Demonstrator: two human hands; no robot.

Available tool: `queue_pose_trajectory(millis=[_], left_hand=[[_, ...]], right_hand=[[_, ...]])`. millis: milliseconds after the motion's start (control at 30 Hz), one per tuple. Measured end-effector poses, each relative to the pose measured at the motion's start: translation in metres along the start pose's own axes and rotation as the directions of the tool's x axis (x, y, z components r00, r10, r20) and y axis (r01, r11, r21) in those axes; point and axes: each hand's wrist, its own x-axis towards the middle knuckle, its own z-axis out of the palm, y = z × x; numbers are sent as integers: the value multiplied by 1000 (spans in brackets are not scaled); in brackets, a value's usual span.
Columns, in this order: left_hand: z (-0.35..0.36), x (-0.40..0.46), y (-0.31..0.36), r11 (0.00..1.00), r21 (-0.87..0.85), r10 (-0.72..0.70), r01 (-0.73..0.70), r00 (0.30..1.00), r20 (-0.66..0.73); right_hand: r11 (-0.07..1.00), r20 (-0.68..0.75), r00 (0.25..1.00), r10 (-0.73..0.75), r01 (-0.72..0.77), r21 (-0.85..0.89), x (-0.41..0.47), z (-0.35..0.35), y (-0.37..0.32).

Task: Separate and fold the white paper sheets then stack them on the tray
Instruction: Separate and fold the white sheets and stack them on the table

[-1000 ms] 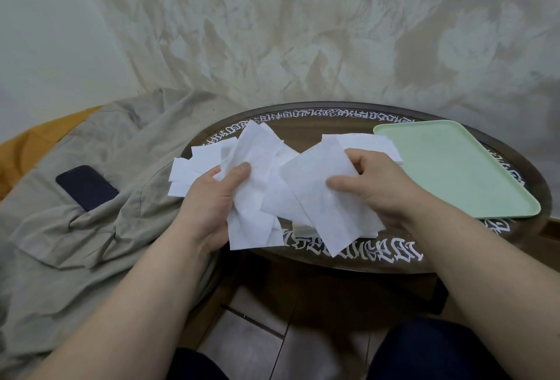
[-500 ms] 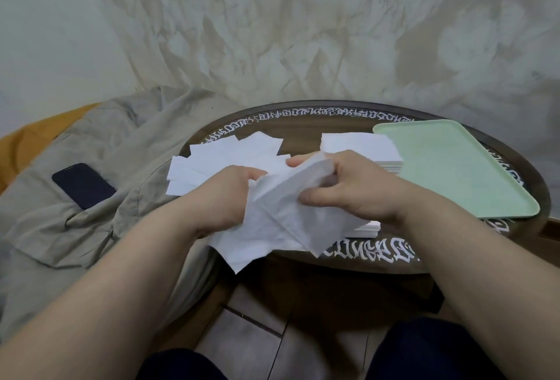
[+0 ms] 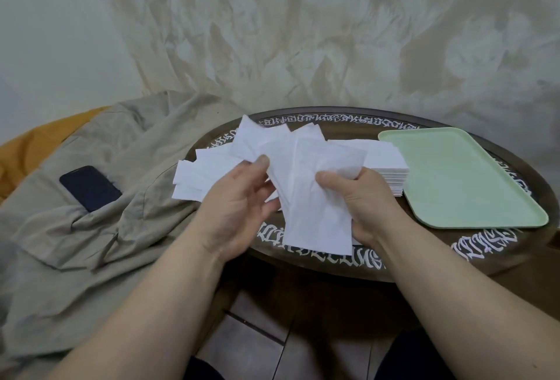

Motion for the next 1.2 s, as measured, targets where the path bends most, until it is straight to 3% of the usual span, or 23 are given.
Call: queue_pose_trajectory(millis=[100, 233, 300, 333, 400, 433, 467, 567, 667, 767, 867, 933, 1033, 1200], left_hand=[[5, 7, -6, 999, 17, 36, -34, 992, -123], [4, 10, -9, 998, -64, 12, -22, 989, -150], [3, 10, -10, 999, -21, 25, -29, 986, -163], [2, 10, -11, 999, 24, 38, -35, 985, -169], [-1, 11, -14, 994, 98, 64, -46, 980, -189], [-3, 11, -15, 992, 114, 75, -52, 976, -205], [-7, 13, -18, 991, 119, 84, -59, 971, -225], [-16, 17, -27, 994, 97, 65, -41, 962, -266], [-24, 23, -34, 988, 152, 68, -20, 947, -314], [-31, 31, -35, 980, 198, 91, -27, 942, -323], [-34, 34, -36, 965, 261, 83, -7, 955, -283], [-33, 35, -38, 960, 280, 71, 8, 960, -272], [-31, 35, -41, 975, 221, 39, 11, 975, -218], [-34, 32, -39, 990, 142, 3, 21, 986, -167]], right_hand=[[1000, 37, 999, 23, -22, -17, -1, 0, 3], [992, 64, 998, -10, 18, -126, -1, -1, 6], [965, 62, 997, -49, 63, -256, 0, 2, 4], [914, 60, 994, -96, 112, -390, 2, 3, 2], [697, 59, 975, -213, 194, -691, 7, 6, -1], [593, 56, 962, -267, 210, -777, 10, 7, -2], [557, 55, 953, -297, 220, -801, 12, 9, -2], [640, 44, 966, -256, 204, -741, 19, 6, 9], [604, 17, 941, -338, 231, -763, 27, -3, 17], [765, -71, 902, -426, 317, -561, 30, -6, 7], [894, 27, 949, -314, 305, -328, 23, -3, -4], [868, 140, 965, -223, 262, -421, 22, 2, 1], [744, 176, 971, -162, 237, -625, 26, 10, 14], [797, 132, 975, -180, 223, -561, 26, 17, 20]])
